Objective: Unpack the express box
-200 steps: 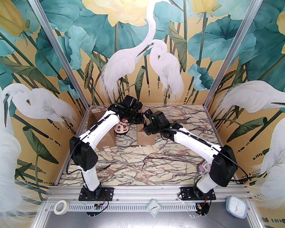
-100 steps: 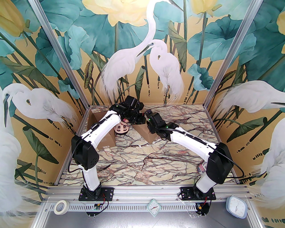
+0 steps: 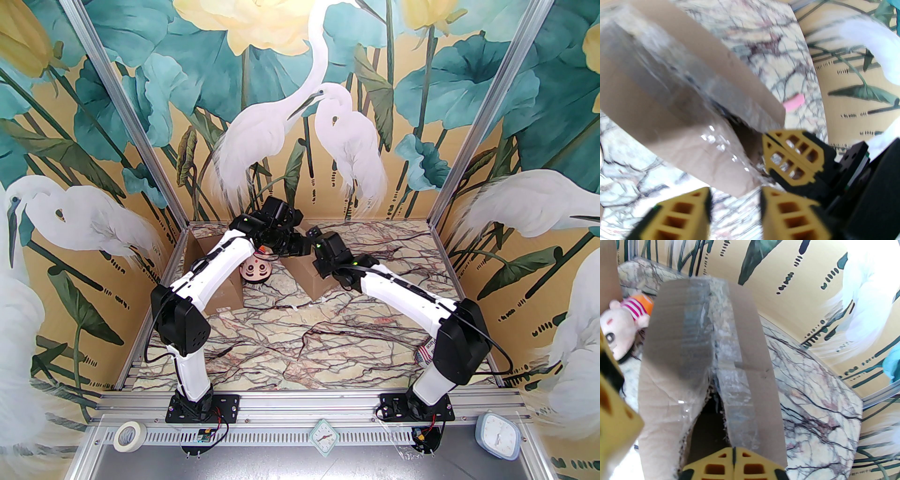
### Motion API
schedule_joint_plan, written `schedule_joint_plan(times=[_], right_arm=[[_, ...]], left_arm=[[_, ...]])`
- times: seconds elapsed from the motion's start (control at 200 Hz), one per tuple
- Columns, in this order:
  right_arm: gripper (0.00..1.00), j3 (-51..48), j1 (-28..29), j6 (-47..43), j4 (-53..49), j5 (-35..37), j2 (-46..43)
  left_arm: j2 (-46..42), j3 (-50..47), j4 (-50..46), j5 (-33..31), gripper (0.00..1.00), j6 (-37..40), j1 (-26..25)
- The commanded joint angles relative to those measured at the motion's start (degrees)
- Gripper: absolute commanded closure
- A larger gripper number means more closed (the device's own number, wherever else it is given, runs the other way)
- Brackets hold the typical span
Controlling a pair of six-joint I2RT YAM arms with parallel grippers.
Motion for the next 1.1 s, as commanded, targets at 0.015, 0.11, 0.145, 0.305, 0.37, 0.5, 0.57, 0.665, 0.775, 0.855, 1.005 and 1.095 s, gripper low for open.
schedule_joint_plan(times=[0.015,0.11,0.145,0.305,0.37,0.5,0.57,0.665,0.775,0.855,1.005,1.095], right_arm=[[1.0,-2.4,-0.7,3.2,3.6,-6.5,-3.4],[1.0,-4.7,-1.6,4.9,6.5,-10.3,-5.0],[1.0,-4.9,-1.8,5.2,6.7,-11.1,-5.1],[1.0,-5.8,-3.2,7.4,7.7,-13.1,-5.7],[1.0,-6.1,-4.1,9.0,8.0,-13.8,-6.2],[1.0,-6.0,-4.6,8.5,7.7,-13.8,-6.2],[0.86,-5.8,-4.6,7.5,6.9,-13.2,-6.0],[0.6,-5.3,-4.7,4.5,5.0,-13.8,-5.6],[0.47,-2.3,-4.8,1.1,-0.1,-14.0,-3.0],[0.42,-0.3,-4.9,-0.5,-2.3,-15.1,-1.3],[0.34,2.9,-4.8,-2.4,-5.3,-16.0,1.4],[0.31,3.1,-4.8,-4.4,-5.9,-18.6,2.0]], left_arm=[[2.8,3.7,-1.2,-5.1,0.41,-4.6,-1.5],[4.4,4.9,-1.5,-6.3,0.36,-5.5,-2.8],[5.0,5.2,-1.4,-6.2,0.35,-6.0,-3.1],[6.3,7.1,-3.7,-10.8,0.33,-7.1,-4.1],[4.8,5.7,-2.3,-13.2,0.33,-6.9,-4.1],[3.0,4.2,-2.2,-16.3,0.33,-4.0,-3.6],[2.6,3.6,-3.5,-15.1,0.32,-2.7,-2.3],[1.6,1.5,-3.9,-12.1,0.3,-0.4,-0.3],[1.7,0.8,-6.6,-13.4,0.29,2.8,1.1],[1.6,-0.6,-6.4,-13.7,0.29,4.8,1.6],[2.5,-1.6,-6.5,-14.3,0.28,7.0,1.8],[2.7,-2.9,-5.1,-13.3,0.28,8.4,1.8]])
